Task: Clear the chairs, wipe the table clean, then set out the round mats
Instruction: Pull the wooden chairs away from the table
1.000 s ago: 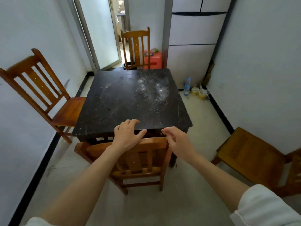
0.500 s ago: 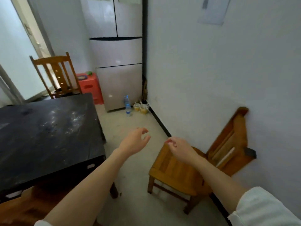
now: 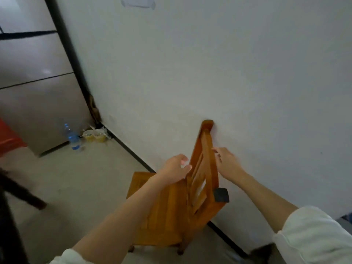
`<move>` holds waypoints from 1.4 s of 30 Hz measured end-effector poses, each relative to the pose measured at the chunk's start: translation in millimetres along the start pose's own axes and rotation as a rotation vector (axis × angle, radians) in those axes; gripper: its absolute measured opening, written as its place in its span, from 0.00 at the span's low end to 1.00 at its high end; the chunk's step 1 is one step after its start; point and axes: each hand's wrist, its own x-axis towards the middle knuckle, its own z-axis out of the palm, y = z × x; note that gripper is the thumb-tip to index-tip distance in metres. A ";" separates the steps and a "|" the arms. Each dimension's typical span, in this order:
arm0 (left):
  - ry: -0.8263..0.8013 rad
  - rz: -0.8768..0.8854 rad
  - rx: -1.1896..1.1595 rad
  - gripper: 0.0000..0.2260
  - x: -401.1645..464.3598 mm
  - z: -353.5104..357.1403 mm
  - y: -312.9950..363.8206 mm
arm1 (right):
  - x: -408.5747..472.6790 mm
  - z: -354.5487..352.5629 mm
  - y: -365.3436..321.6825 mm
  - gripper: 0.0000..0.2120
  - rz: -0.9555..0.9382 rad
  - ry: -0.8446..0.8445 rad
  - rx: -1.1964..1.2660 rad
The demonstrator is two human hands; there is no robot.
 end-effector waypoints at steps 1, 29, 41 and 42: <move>-0.038 -0.006 -0.020 0.20 14.8 8.6 9.0 | 7.7 -2.2 12.4 0.19 0.015 -0.027 -0.045; -0.312 -0.553 0.003 0.38 39.1 13.3 16.6 | 126.2 51.2 7.4 0.18 -1.017 -0.187 -0.388; 0.429 -0.737 0.356 0.17 -77.8 -31.6 -90.4 | 80.4 130.8 -114.4 0.22 -1.038 -0.187 -0.306; 0.497 -0.746 0.392 0.18 -82.2 -31.9 -100.7 | 80.6 136.6 -123.9 0.22 -1.038 -0.181 -0.294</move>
